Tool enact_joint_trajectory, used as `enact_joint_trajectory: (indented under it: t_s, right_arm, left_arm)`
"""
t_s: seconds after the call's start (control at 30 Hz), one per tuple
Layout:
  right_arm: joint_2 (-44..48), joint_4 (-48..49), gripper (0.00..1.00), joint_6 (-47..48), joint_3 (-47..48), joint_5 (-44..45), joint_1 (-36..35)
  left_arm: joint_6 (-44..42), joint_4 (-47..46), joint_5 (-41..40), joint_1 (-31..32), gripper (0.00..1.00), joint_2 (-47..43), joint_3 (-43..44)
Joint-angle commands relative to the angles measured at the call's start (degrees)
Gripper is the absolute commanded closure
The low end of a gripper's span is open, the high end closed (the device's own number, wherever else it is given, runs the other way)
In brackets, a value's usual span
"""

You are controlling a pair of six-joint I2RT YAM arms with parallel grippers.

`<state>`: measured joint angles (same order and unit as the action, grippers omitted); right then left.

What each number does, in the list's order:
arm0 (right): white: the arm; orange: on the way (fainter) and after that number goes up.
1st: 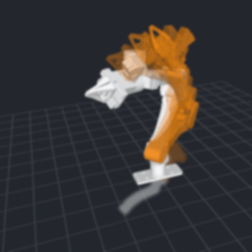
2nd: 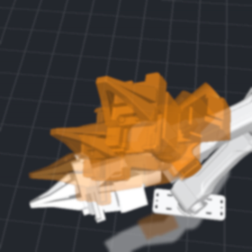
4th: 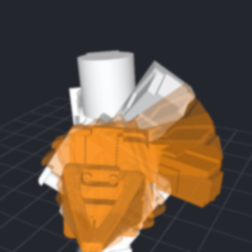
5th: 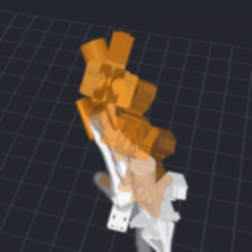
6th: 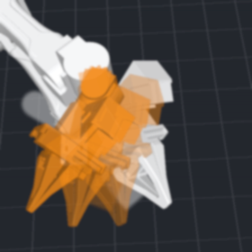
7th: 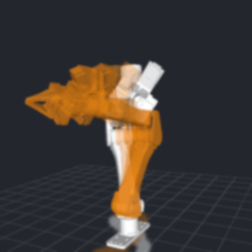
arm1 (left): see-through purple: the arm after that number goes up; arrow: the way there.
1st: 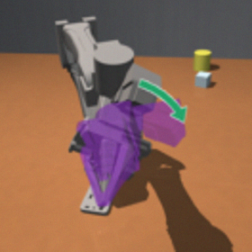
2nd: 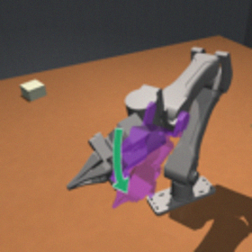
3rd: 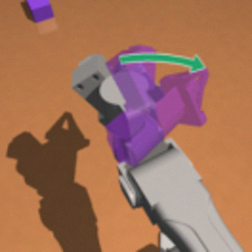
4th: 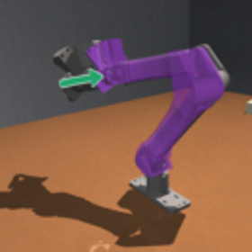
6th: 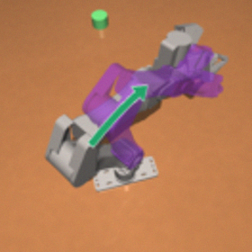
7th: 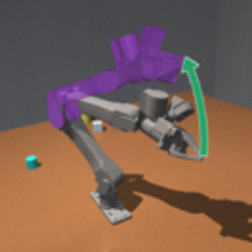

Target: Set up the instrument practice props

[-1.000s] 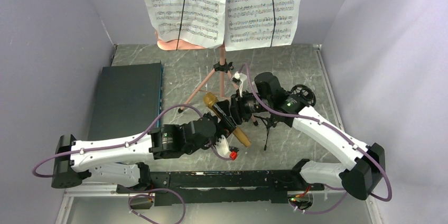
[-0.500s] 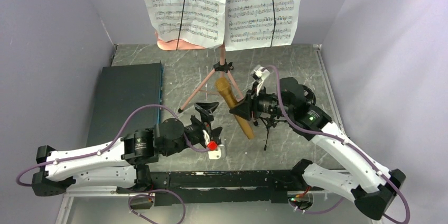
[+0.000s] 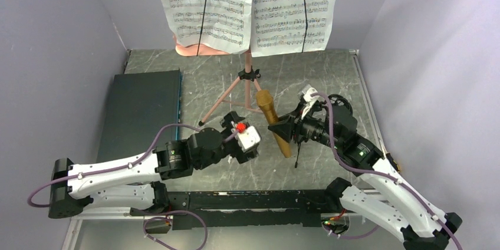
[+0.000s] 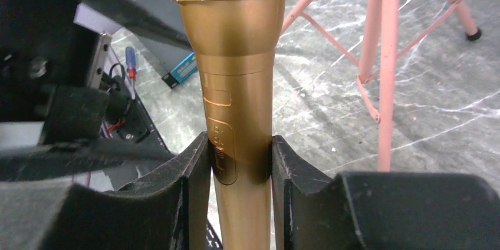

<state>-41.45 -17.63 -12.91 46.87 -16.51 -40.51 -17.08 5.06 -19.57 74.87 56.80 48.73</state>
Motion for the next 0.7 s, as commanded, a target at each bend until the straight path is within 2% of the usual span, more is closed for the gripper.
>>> enact_joint_trajectory:
  t_s: [0.0, 0.07, 0.23, 0.53, 0.67]
  right_arm:
    - [4.49, 7.41, 1.00, 1.17, -1.41, 4.15, -0.19]
    - [5.67, 7.85, 1.00, 1.20, -1.89, 5.58, -0.22]
    - [8.24, 9.18, 1.00, 0.75, -2.45, 8.97, -0.25]
    - [15.85, 11.80, 1.00, -0.58, -4.32, 18.95, -0.26]
    - [16.59, 9.49, 1.00, 1.08, -1.57, 21.83, -0.25]
  left_arm:
    - [15.18, -0.97, 3.20, -6.30, 0.06, -0.09, 0.69]
    - [21.25, 0.20, 7.11, -10.18, 0.06, -0.22, 0.50]
    - [29.48, 3.74, 16.20, -19.93, 0.06, 0.64, 0.88]
    - [37.04, 6.62, 24.42, -30.69, 0.06, 2.06, 0.40]
    - [39.22, 6.42, 27.85, -34.20, 0.06, 1.54, -0.57]
